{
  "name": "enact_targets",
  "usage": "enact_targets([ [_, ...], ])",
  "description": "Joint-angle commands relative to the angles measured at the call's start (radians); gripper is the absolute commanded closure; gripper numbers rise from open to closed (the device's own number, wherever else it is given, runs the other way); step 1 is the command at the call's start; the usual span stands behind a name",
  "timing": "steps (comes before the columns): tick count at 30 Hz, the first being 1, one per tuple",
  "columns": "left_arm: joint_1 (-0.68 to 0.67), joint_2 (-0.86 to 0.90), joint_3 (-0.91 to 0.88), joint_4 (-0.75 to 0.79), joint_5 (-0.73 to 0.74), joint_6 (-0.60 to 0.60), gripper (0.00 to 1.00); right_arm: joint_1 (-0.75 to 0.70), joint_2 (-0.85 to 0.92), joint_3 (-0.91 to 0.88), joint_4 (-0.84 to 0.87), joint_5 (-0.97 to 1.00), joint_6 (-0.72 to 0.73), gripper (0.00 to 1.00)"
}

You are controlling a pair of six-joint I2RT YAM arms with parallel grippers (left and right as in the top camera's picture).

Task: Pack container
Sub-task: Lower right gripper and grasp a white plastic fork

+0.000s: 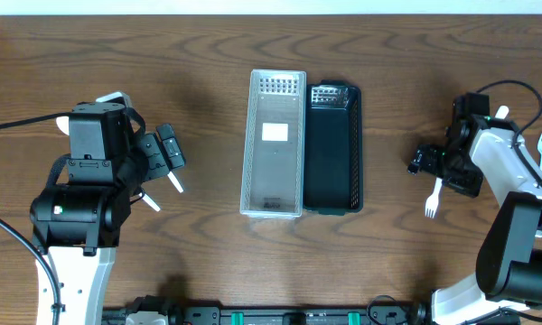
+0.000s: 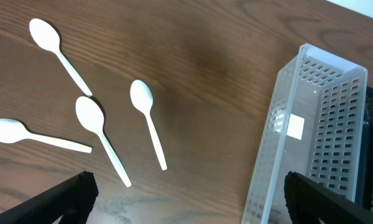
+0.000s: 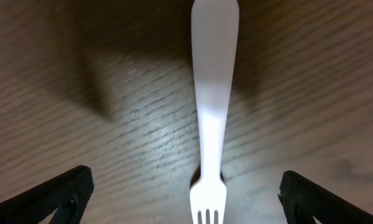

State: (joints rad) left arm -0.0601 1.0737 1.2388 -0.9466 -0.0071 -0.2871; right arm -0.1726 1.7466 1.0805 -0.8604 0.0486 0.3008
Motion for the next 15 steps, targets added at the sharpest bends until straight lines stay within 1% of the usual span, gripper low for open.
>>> enact_targets([
  [1,-0.002,0.003,0.02,-0.007,-0.005,0.017,0.02,-0.018,0.006,-0.036,0.031,-0.021,-0.021,0.01],
  [11,-0.002,0.003,0.02,-0.015,-0.005,0.017,0.02,-0.076,0.006,-0.126,0.129,-0.05,-0.029,0.01],
  [15,-0.002,0.003,0.02,-0.014,-0.005,0.017,0.02,-0.084,0.006,-0.143,0.141,-0.049,-0.03,0.01],
])
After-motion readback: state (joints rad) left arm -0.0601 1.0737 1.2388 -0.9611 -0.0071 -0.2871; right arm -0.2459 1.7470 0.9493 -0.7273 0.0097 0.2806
